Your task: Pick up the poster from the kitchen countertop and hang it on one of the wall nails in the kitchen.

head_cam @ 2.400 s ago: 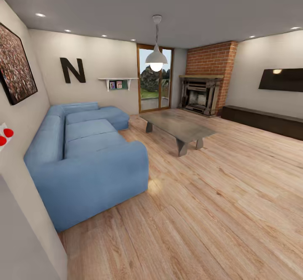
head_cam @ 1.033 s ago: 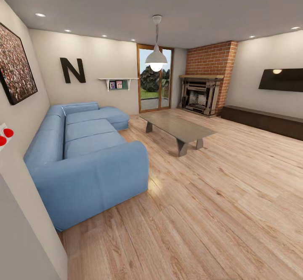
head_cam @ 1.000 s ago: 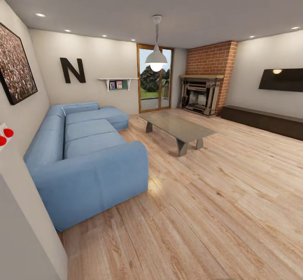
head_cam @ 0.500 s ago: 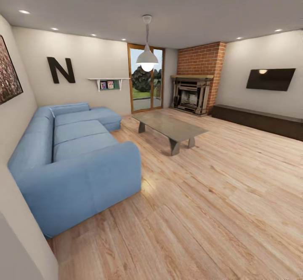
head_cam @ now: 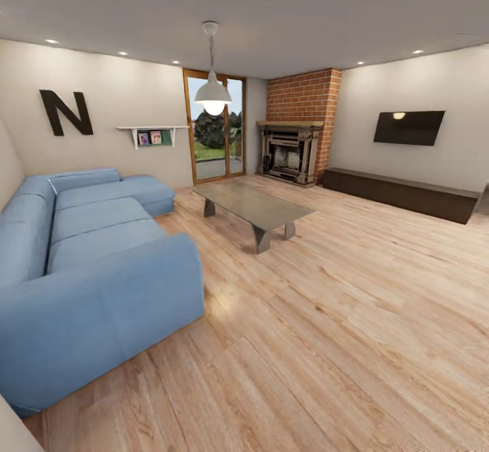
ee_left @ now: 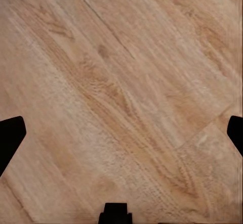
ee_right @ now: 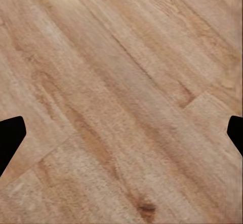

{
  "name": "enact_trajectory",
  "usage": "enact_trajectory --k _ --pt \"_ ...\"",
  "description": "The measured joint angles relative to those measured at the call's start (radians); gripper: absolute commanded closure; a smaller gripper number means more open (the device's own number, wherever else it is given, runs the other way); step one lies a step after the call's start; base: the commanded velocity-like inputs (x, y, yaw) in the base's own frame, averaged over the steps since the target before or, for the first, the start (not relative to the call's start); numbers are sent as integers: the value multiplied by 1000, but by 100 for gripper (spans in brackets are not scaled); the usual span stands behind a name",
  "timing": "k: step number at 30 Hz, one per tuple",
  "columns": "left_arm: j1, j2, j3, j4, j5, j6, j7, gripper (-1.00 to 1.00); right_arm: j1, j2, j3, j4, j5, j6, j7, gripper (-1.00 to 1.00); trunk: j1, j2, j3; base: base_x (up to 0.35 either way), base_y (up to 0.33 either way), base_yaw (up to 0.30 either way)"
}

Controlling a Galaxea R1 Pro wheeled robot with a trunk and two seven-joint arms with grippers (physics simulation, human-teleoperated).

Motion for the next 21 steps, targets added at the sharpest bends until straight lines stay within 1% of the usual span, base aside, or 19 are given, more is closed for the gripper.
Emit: enact_trajectory --k 11,21 --pt "0 0 0 2 0 0 0 -100 0 -1 0 0 0 0 0 -100 0 0 0 236 -202 -295" --pt "0 0 1 1 0 0 0 -100 0 -1 0 0 0 0 0 -100 0 0 0 26 -21 -300"
